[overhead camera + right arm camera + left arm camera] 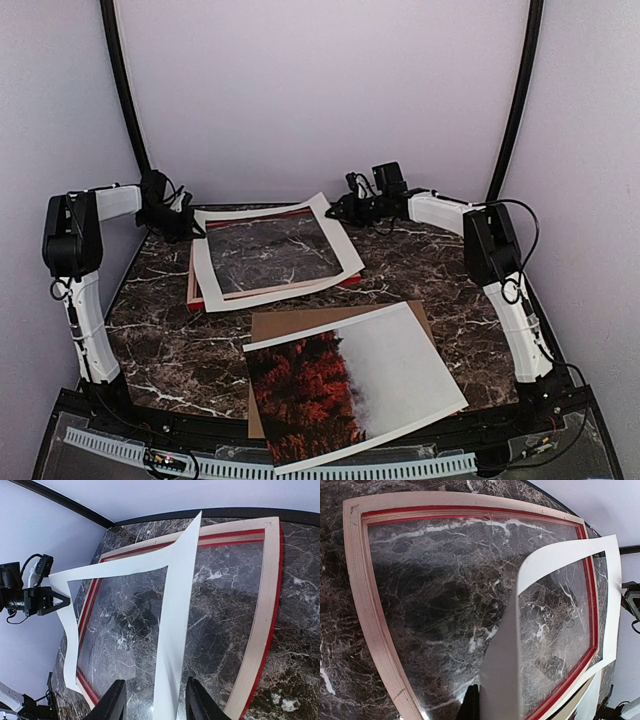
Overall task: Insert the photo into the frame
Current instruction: Pass from the right arm to the left
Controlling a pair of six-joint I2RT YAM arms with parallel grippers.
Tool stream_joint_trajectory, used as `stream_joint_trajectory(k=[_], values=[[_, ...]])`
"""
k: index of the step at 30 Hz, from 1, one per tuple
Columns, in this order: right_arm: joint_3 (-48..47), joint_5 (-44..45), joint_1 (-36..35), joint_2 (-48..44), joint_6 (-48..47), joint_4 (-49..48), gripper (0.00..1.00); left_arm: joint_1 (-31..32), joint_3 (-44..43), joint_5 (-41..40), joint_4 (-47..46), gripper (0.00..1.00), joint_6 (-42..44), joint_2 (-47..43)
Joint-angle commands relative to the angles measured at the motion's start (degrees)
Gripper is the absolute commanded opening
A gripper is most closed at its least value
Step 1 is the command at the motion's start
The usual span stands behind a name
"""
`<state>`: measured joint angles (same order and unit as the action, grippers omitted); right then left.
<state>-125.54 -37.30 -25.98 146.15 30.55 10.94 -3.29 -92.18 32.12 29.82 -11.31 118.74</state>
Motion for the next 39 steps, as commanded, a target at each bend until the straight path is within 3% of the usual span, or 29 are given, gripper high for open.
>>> stream_joint_trajectory(k=[1, 4, 15, 29, 39], values=[[1.24, 0.41, -0.04, -1.54, -0.35, -0.90, 0.42, -0.69, -3.53, 2.91, 1.01, 0.02, 0.71, 0.41], [2.75, -0.23, -0.04, -1.88, -0.51, -0.35, 0.38, -0.67, -3.24, 7.36, 1.14, 0.04, -0.19, 0.23], [9.04, -3.28, 0.13, -5.10, -0.67, -0.82, 0.01, 0.12, 4.44, 17.01, -0.70, 0.04, -1.33, -7.35], [9.61, -5.90, 0.53, -6.41, 4.17, -5.41, 0.00, -0.12, -1.21, 16.99, 0.46, 0.03, -3.42, -9.72], [7.52, -7.95, 0.93, -5.64, 8.35, -8.00, 0.00, -0.60, -5.53, 23.27, -1.55, 0.00, -9.43, -8.93]])
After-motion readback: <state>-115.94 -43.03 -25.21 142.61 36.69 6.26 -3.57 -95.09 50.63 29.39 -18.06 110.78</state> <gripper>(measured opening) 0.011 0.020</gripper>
